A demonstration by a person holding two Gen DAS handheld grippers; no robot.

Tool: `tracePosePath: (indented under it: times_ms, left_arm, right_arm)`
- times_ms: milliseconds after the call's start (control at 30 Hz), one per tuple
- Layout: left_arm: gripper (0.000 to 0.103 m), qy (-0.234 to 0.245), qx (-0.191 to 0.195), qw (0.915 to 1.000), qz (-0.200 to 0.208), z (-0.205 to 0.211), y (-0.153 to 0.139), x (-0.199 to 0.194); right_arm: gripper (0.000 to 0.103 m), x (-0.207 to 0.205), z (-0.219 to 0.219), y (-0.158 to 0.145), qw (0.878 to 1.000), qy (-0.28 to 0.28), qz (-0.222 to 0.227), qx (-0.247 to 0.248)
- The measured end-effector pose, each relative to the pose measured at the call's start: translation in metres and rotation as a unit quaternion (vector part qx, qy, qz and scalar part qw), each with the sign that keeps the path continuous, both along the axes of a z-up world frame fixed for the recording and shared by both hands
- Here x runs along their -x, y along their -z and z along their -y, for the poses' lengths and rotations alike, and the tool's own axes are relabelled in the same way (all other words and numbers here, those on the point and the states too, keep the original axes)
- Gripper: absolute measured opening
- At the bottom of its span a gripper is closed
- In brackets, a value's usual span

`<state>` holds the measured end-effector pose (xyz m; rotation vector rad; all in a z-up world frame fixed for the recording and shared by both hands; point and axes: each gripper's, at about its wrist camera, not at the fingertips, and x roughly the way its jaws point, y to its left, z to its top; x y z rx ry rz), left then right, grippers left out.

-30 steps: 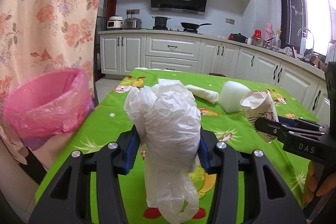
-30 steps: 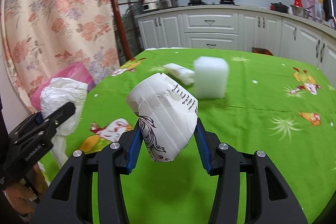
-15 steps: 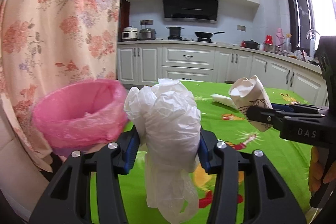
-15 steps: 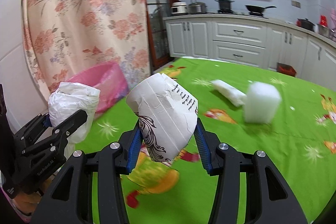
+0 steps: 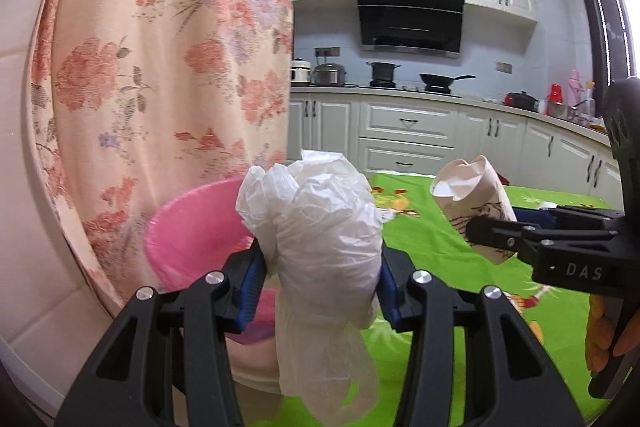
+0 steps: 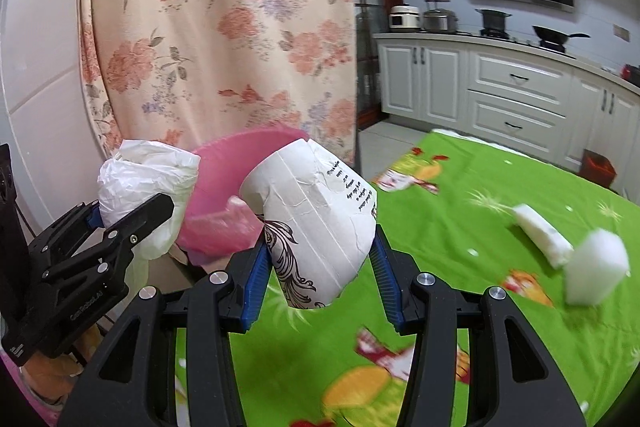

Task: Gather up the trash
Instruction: 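Carry the plastic bag and paper cup to the pink bin and release both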

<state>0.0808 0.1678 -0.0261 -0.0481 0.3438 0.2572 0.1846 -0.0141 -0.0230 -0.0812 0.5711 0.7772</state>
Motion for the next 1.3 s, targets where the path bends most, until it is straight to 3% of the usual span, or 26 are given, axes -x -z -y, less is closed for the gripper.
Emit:
tracePosePath:
  times_ms: [667,800,833,867,900,1100,1167,1300]
  left_arm:
    - [0.049,-0.042,0.079,0.9958,-0.019,-0.139,-0.004,-0.058]
    - [0.060,-0.054,0.079,0.9951,-0.025,-0.149,0.001,-0.065]
    - [0.068,-0.060,0.081,0.9946,-0.026,-0.153,0.002,-0.065]
    - [0.072,-0.070,0.082,0.9938,-0.026,-0.156,0.004,-0.064]
    - [0.072,-0.075,0.084,0.9933,-0.026,-0.159,0.004,-0.063]
    - [0.074,-0.086,0.072,0.9934,-0.026,-0.160,0.007,-0.043]
    - [0.082,-0.091,0.068,0.9932,-0.023,-0.156,0.007,-0.036]
    - [0.089,-0.095,0.068,0.9931,-0.017,-0.141,0.008,-0.024]
  right_arm:
    - [0.047,-0.047,-0.121,-0.020,0.998,-0.063,-0.019,0.003]
    - [0.051,-0.056,-0.137,-0.017,0.997,-0.075,-0.031,-0.005]
    - [0.055,-0.058,-0.140,-0.016,0.997,-0.075,-0.030,-0.002]
    - [0.069,-0.059,-0.142,-0.015,0.997,-0.073,-0.030,0.001]
    - [0.072,-0.059,-0.141,-0.015,0.997,-0.066,-0.026,0.002]
    - [0.072,-0.052,-0.118,-0.012,0.998,-0.060,-0.017,-0.014]
    - [0.072,-0.049,-0.109,-0.010,0.998,-0.058,-0.016,-0.015]
    - [0.072,-0.042,-0.093,-0.008,0.998,-0.051,-0.015,-0.027]
